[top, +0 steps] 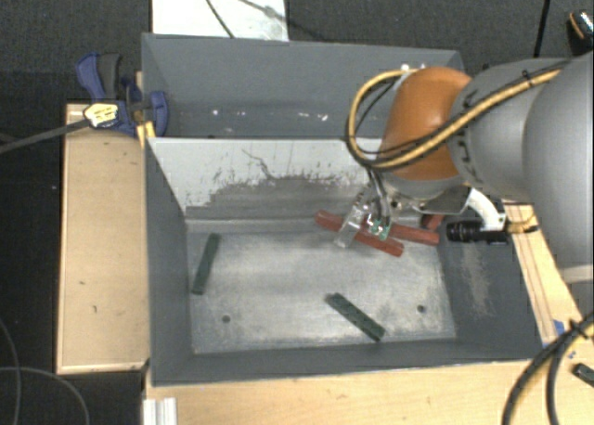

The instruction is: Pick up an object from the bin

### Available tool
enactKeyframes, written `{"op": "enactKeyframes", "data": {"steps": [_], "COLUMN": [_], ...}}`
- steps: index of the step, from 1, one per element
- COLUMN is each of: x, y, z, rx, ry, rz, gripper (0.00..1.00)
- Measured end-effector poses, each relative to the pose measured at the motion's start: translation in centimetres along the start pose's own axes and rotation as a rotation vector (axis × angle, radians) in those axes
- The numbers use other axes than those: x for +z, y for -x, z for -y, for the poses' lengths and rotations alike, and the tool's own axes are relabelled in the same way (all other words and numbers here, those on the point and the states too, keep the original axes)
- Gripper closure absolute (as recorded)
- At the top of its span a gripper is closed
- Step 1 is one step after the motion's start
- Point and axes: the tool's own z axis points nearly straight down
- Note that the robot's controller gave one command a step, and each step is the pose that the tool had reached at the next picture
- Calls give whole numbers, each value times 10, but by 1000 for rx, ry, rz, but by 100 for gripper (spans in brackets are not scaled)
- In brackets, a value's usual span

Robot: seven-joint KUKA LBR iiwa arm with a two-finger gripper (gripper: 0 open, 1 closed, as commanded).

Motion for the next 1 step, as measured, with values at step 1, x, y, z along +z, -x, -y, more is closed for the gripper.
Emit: {"op": "enactKeyframes", "data": {"steps": [1], "x": [-52], "y": [2], "z": [-1], "rx": [-9], "ry": [1], "rz": [1], "gripper": [100]}}
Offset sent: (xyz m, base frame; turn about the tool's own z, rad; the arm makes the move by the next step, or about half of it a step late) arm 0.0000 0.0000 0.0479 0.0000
